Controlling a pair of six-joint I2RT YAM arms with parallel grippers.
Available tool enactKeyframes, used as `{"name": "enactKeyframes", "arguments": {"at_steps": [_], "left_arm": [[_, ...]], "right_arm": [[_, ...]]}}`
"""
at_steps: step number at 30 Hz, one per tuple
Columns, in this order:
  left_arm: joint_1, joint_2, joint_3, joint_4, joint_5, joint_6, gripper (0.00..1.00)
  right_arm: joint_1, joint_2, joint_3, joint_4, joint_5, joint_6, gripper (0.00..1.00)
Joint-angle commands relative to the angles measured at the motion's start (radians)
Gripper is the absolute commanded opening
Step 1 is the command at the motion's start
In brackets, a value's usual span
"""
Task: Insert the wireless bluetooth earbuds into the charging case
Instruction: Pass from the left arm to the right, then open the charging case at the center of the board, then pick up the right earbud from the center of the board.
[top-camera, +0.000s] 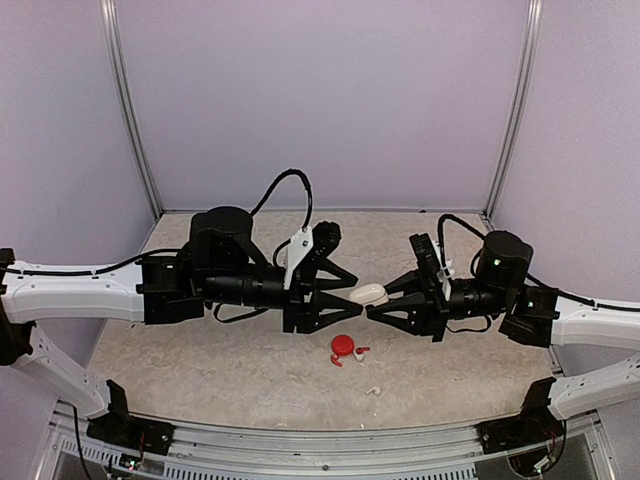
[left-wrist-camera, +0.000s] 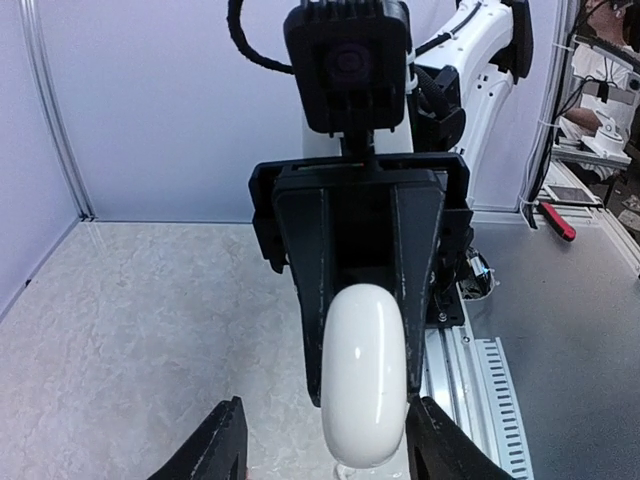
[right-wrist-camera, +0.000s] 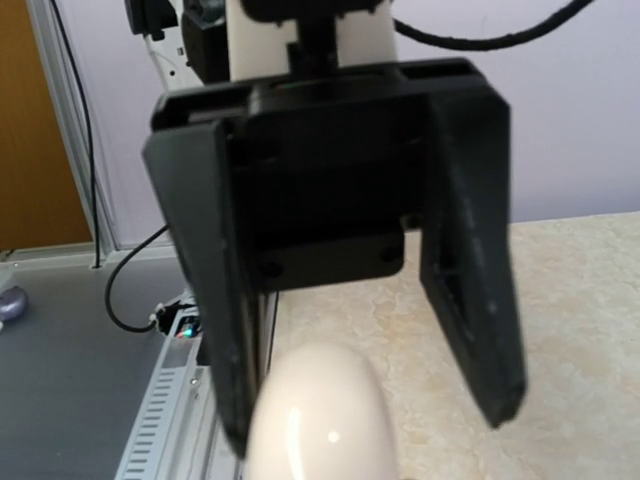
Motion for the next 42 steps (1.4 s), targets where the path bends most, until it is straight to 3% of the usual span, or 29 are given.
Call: {"name": "enactKeyframes", "arguments": {"at_steps": [1,16,28,34,38,42], "left_arm": [[0.009,-0.006,-0.008,0.038,-0.032,-0.046,0.56],[0.122,-0.040,-0.049,0.132,-0.002,-0.194,0.48],[0.174,-0.062,-0.109,0.170,-0.025,-0.241,0.57],[0.142,-0.028,-0.118,0.069,-0.104,-0.148,0.57],[0.027,0.070,-0.106,-0.013,-0.164,0.005,0.56],[-0.048,0.226,0.005,-0.132,-0.136,0.100,0.52]], "right_arm": [[-0.002,-0.018,-0.001,-0.007,0.025,-0.023,0.08],[-0.001,-0.038,-0.006,-0.050,0.030,-0.069,0.00],[-0.052,-0.104,-0.054,-0.059,0.113,-0.033,0.00],[-0.163,-0.166,-0.111,-0.057,0.097,0.065,0.00],[-0.211,-0.181,-0.135,-0.088,0.099,0.101,0.00],[-0.276,-0.180,-0.136,-0.128,0.094,0.130,0.00]]}}
